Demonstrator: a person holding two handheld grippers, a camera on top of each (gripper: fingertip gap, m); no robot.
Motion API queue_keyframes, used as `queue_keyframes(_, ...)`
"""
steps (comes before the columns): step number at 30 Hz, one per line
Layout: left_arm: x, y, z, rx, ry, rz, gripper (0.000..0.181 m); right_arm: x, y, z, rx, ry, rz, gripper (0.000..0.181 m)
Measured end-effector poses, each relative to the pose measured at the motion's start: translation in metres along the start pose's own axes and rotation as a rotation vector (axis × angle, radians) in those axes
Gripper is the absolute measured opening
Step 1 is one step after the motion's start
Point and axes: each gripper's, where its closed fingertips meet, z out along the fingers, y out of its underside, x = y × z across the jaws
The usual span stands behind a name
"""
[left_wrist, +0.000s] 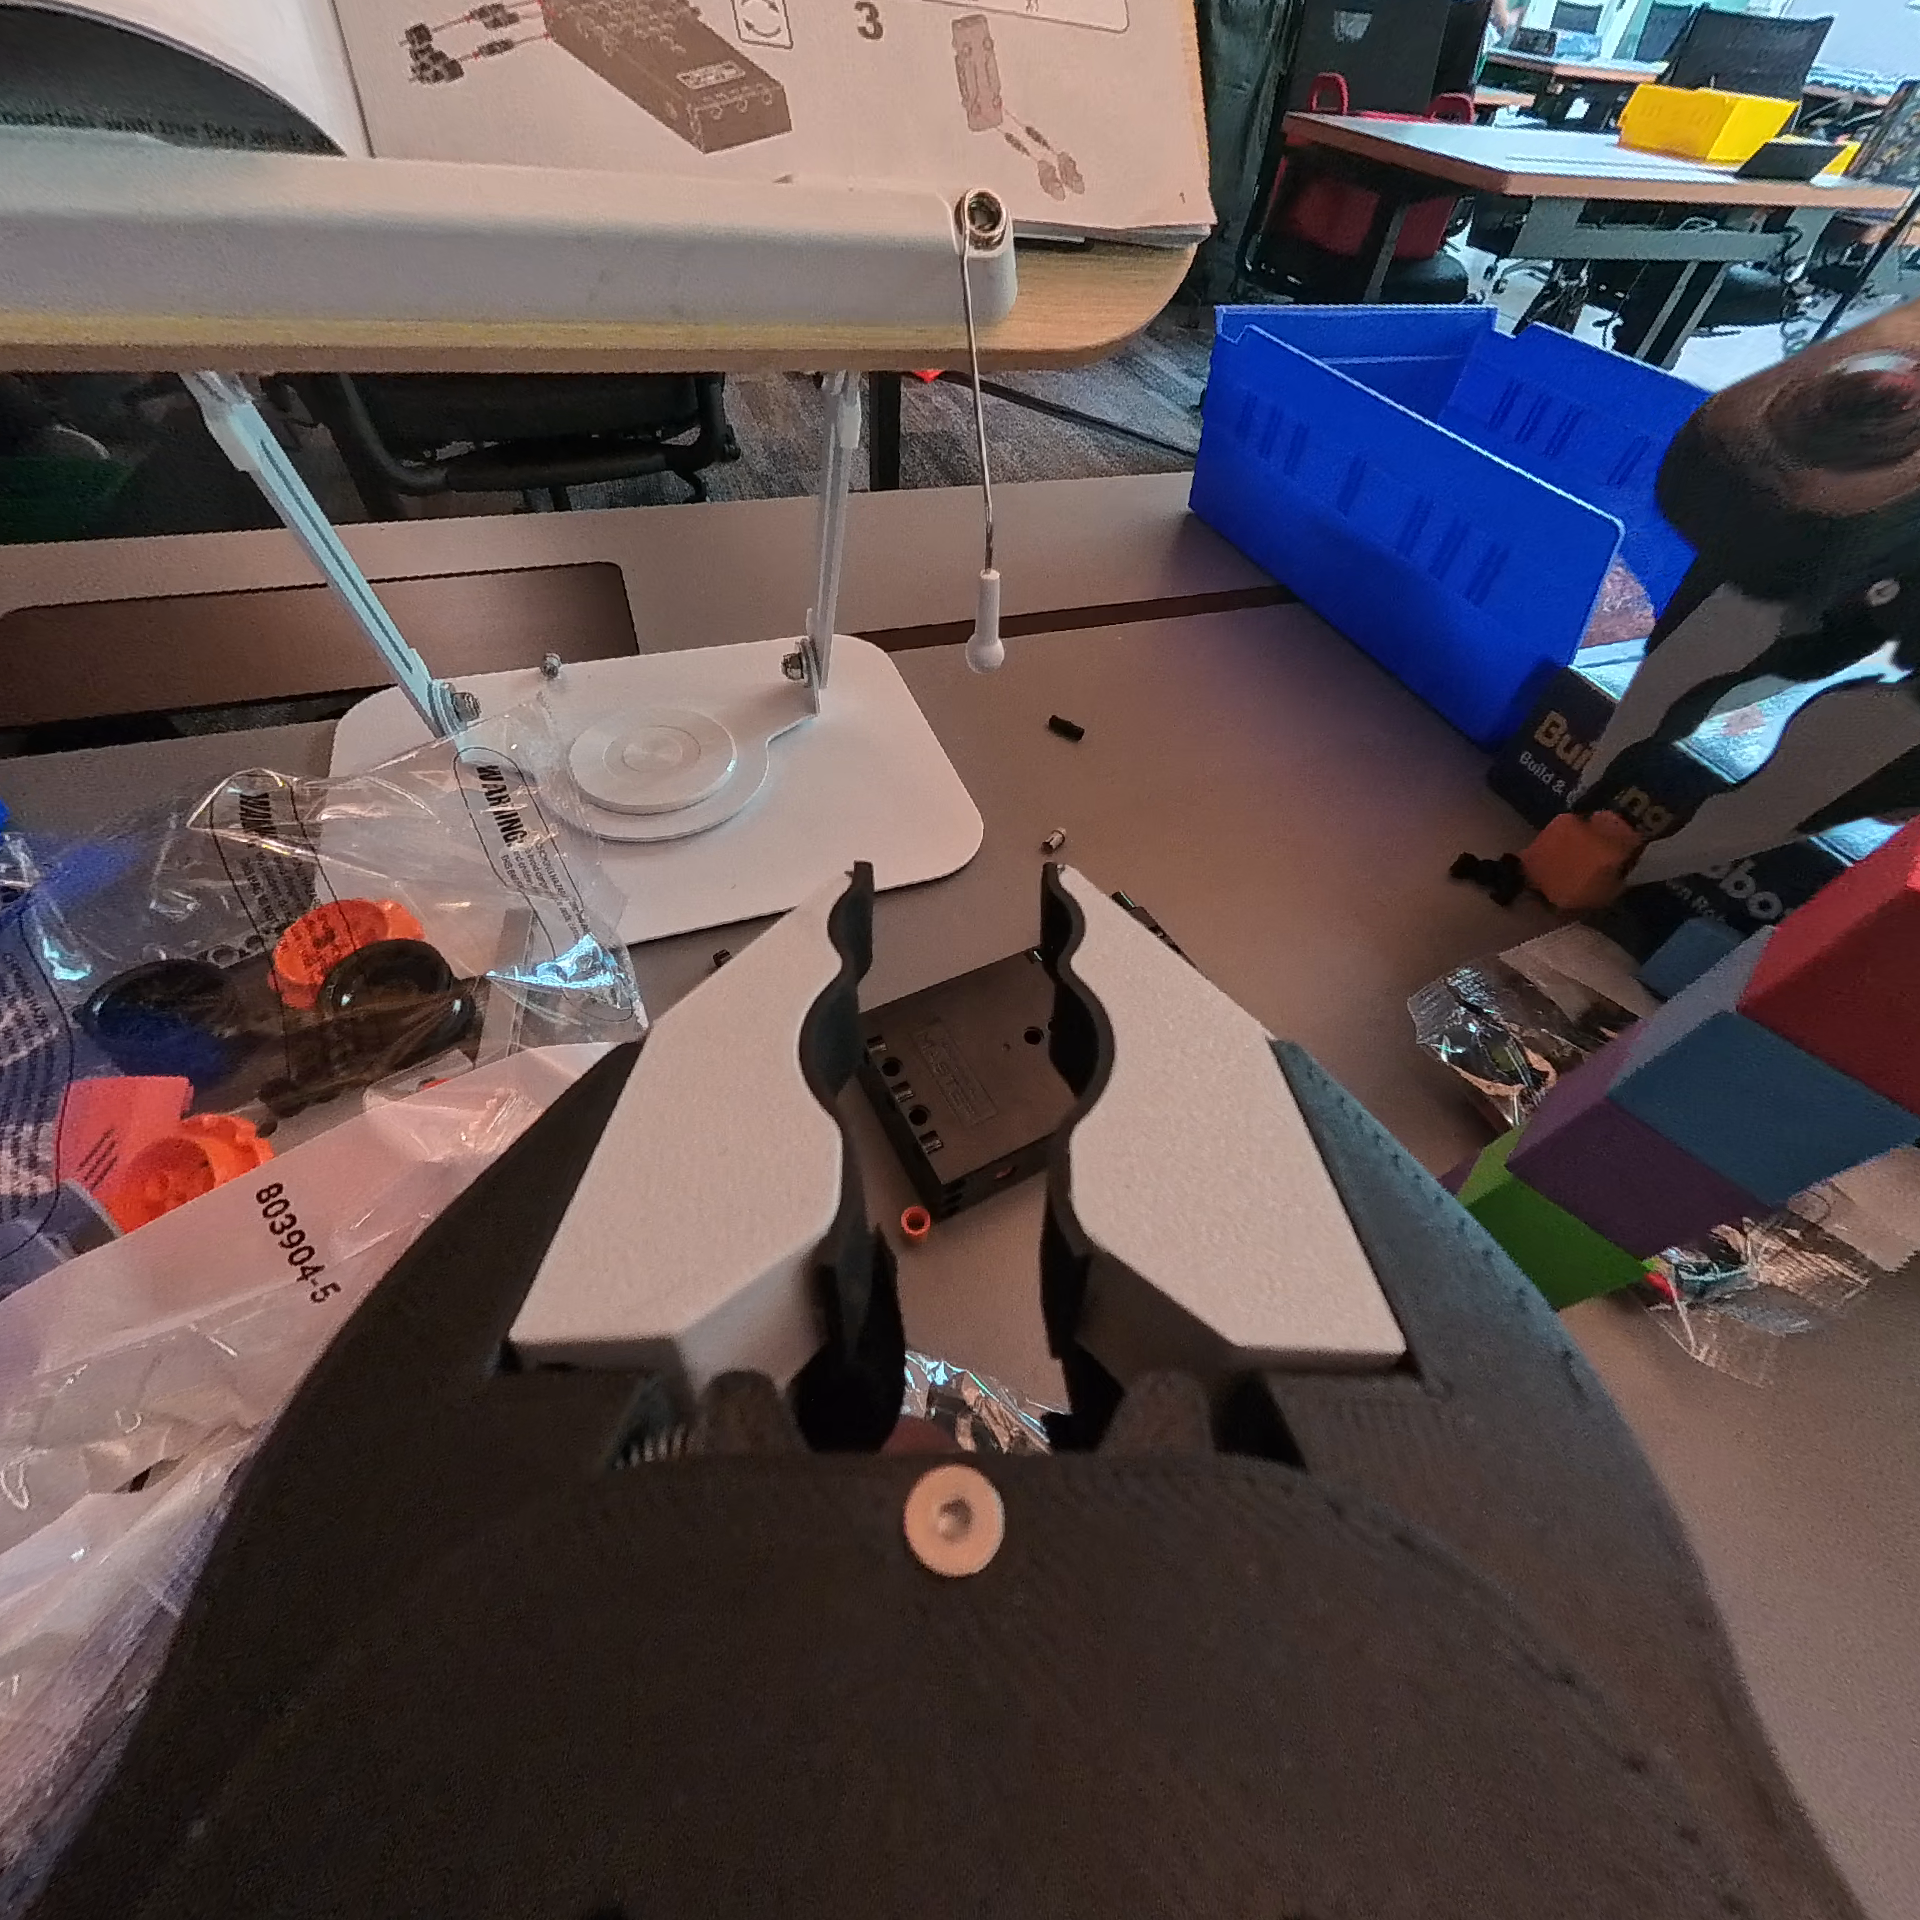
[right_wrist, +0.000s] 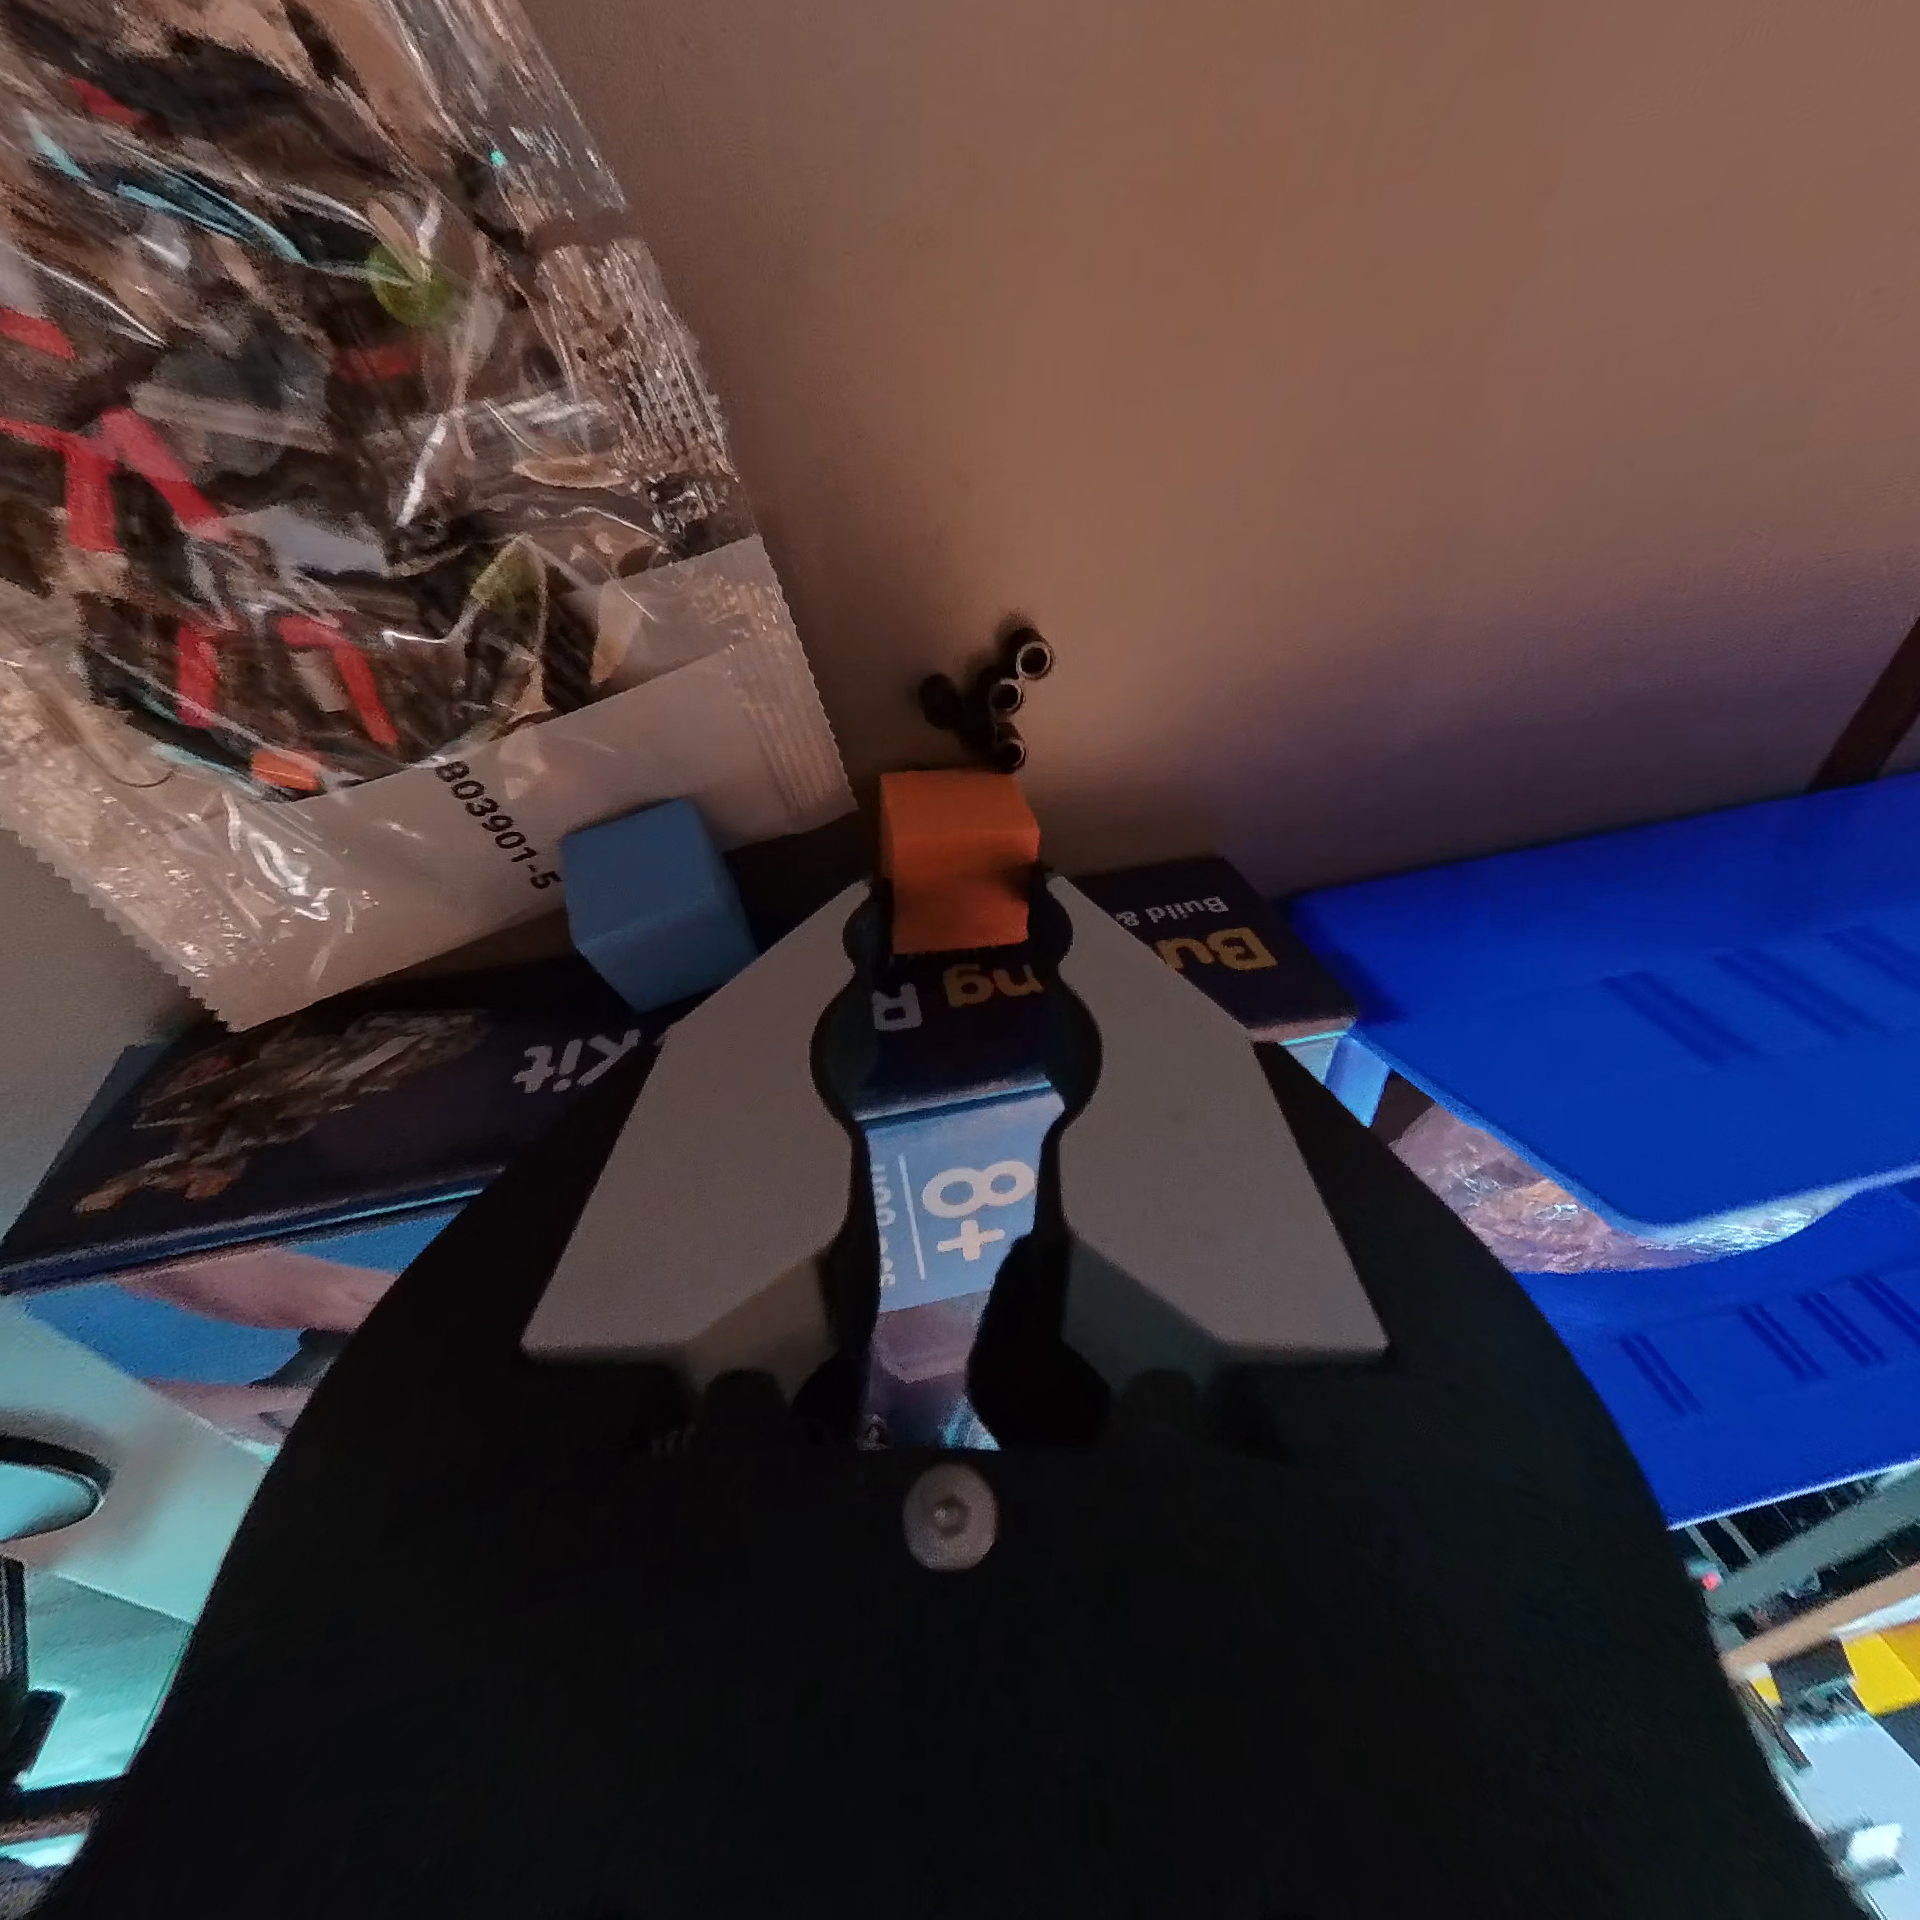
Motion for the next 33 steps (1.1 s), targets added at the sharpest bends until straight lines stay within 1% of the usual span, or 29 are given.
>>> queue_keyframes(2, 0.000, 0.000, 0.000, 0.001, 0.002, -0.002, 0.031, 0.000, -0.005, -0.014, 0.054, 0.007, 0.008, 0.025)
queue_keyframes(4, 0.001, 0.000, 0.000, 0.001, 0.004, 0.000, 0.031, 0.000, -0.014, -0.042, 0.121, 0.037, -0.008, 0.025)
queue_keyframes(8, 0.002, 0.001, 0.002, -0.005, 0.005, 0.005, 0.030, -0.010, -0.044, -0.124, 0.274, 0.125, -0.090, 0.025)
queue_keyframes(10, 0.001, 0.001, 0.002, -0.007, 0.001, 0.002, 0.030, -0.025, -0.063, -0.161, 0.333, 0.143, -0.163, 0.025)
queue_keyframes(12, 0.000, 0.002, 0.001, -0.004, -0.001, -0.007, 0.030, -0.041, -0.080, -0.188, 0.348, 0.161, -0.237, 0.025)
queue_keyframes(14, -0.001, 0.002, 0.001, 0.001, -0.001, -0.017, 0.030, -0.057, -0.096, -0.205, 0.331, 0.170, -0.309, 0.025)
queue_keyframes(17, -0.002, 0.001, 0.000, 0.008, -0.001, -0.022, 0.030, -0.076, -0.117, -0.216, 0.293, 0.169, -0.399, 0.025)
queue_keyframes(20, -0.001, 0.001, 0.000, 0.009, 0.003, -0.027, 0.030, -0.082, -0.130, -0.214, 0.220, 0.182, -0.446, 0.025)
queue_keyframes(23, -0.001, 0.000, 0.000, 0.014, 0.005, -0.029, 0.030, -0.087, -0.140, -0.207, 0.181, 0.160, -0.465, 0.025)
queue_keyframes(27, -0.002, -0.005, -0.003, 0.036, 0.010, -0.043, 0.030, -0.092, -0.143, -0.198, 0.156, 0.120, -0.477, 0.025)
queue_keyframes(33, 0.001, -0.005, -0.002, 0.031, 0.014, -0.030, 0.031, -0.092, -0.141, -0.189, 0.138, 0.092, -0.478, 0.025)
